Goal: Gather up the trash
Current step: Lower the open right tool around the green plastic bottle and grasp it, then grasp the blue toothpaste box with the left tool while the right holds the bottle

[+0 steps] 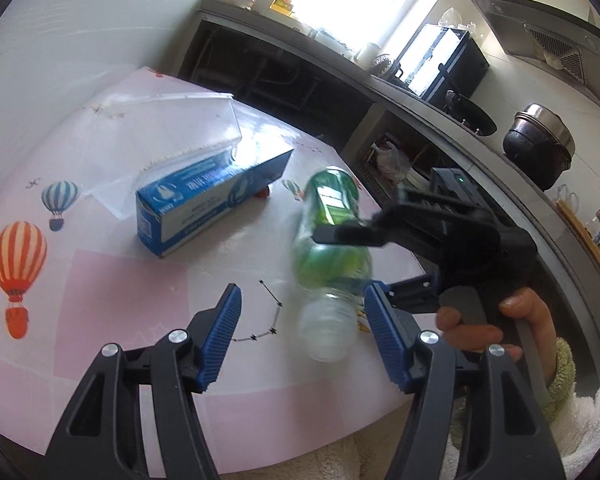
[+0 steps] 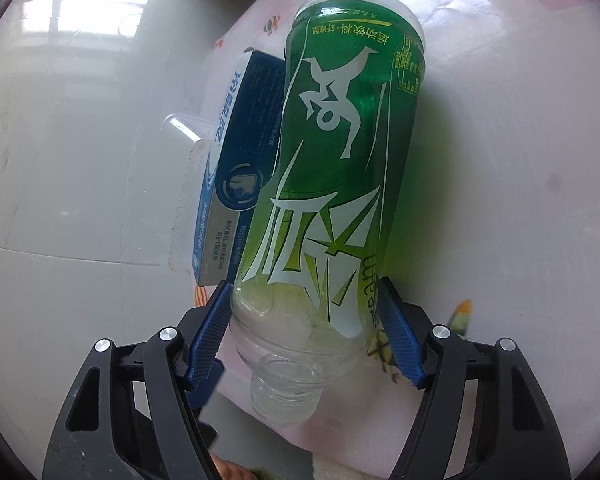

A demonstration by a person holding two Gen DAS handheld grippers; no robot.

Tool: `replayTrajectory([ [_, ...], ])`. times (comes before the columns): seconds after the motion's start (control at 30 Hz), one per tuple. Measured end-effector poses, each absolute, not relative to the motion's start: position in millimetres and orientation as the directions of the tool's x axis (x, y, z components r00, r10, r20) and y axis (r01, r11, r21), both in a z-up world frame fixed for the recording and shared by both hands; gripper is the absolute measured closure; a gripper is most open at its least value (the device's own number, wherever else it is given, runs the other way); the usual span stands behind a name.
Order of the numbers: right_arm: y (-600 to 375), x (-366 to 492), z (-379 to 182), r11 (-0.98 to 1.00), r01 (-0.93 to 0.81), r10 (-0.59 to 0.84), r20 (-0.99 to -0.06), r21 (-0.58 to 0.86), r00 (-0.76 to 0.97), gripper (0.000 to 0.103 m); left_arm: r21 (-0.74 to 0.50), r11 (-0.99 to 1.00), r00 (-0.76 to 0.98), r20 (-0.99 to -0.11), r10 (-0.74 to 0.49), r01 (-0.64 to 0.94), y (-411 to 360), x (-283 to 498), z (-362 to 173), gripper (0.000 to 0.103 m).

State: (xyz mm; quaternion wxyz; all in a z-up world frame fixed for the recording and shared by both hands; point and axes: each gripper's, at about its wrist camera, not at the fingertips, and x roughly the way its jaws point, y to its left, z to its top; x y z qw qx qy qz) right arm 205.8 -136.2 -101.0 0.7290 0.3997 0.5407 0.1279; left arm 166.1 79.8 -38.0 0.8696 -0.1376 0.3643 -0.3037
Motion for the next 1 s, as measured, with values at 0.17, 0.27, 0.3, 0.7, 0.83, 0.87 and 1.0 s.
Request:
replayTrajectory([
  [0.17,-154.8,182.6,-96.7,0.675,0.216,0.609,-0.698,0.706,0.377,0.035,-0.297,0.869,0.640,-0.589,-0.493,0.397,79.9,185.5,-27.3,0.037],
  [0.27,-161.9,172.7,-94.4,0.685,0.210,0.597,-0.703,0.698,0.386,0.035,-0.223,0.895,0.662,-0.609,-0.438,0.387,76.3,201.9,-26.2,0.035],
  [0.3,-153.4,177.1,-96.5,0.687,0.209,0.595,-0.703,0.696,0.389,0.035,-0.195,0.901,0.666,-0.616,-0.420,0.387,72.3,207.8,-25.9,0.034],
  [0.7,-146.4,189.5,-103.1,0.679,0.187,0.601,-0.684,0.710,0.414,0.035,-0.026,0.884,0.624,-0.699,-0.350,0.467,29.5,260.6,-27.0,0.034],
  [0.83,-171.2,174.0,-99.4,0.665,0.181,0.617,-0.669,0.725,0.414,0.035,-0.057,0.888,0.569,-0.749,-0.340,0.456,36.8,291.7,-37.0,0.034],
  [0.87,-172.0,174.0,-99.4,0.662,0.180,0.620,-0.666,0.727,0.415,0.035,-0.071,0.892,0.567,-0.749,-0.343,0.446,42.0,300.1,-36.6,0.034],
  [1.0,-201.0,161.3,-95.8,0.645,0.177,0.635,-0.651,0.743,0.417,0.035,-0.166,0.903,0.537,-0.756,-0.374,0.395,62.0,329.6,-32.5,0.032],
])
